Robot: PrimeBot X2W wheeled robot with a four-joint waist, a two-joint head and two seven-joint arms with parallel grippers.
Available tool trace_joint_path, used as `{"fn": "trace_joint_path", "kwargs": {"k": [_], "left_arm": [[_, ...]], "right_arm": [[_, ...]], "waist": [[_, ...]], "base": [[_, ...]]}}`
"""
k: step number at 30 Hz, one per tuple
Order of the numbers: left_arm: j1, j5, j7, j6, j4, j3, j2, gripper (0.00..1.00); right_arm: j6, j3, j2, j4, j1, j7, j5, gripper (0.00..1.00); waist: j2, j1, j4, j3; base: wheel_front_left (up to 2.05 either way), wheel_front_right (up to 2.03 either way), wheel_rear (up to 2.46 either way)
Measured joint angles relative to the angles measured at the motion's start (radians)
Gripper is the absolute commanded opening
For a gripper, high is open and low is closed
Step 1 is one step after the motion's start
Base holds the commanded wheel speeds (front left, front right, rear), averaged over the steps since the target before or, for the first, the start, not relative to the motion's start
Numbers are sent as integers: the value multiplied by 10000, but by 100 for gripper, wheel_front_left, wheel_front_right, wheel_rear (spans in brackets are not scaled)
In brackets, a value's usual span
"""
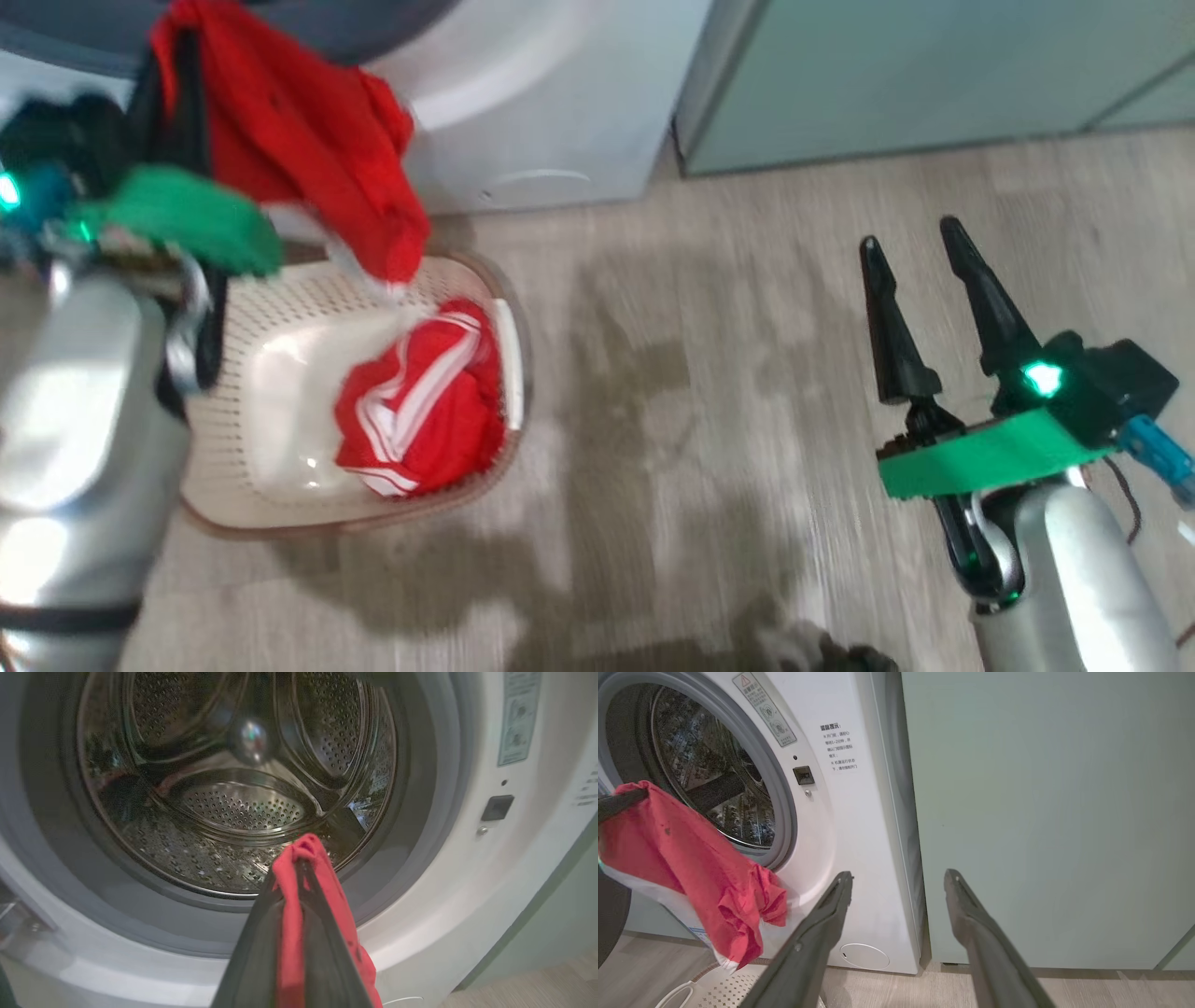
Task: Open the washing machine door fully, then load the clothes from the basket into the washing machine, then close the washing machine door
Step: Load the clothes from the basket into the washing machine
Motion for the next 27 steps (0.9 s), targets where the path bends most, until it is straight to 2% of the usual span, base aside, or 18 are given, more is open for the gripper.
{"fn": "trace_joint_path", "kwargs": {"k": [11, 21, 27], "left_arm": [[-3266, -234, 1455, -748, 2878, 48, 305, 0], [-5515, -564, 3214, -1593, 4897, 349, 1436, 0], [-6337, -949, 4100, -1699, 5451, 685, 1871, 0]], "right_arm": [[0, 673, 0, 251, -849, -470, 483, 100], [0, 965, 0, 230, -1100, -546, 965, 100], [2, 1072, 2, -15, -1184, -560, 1074, 100]], "waist": [[0, 0, -1138, 1481], [-1, -1, -2098, 2521], [0, -1, -2477, 3077]], "base": [[0, 0, 0], [0, 0, 0], [0, 0, 0]]}}
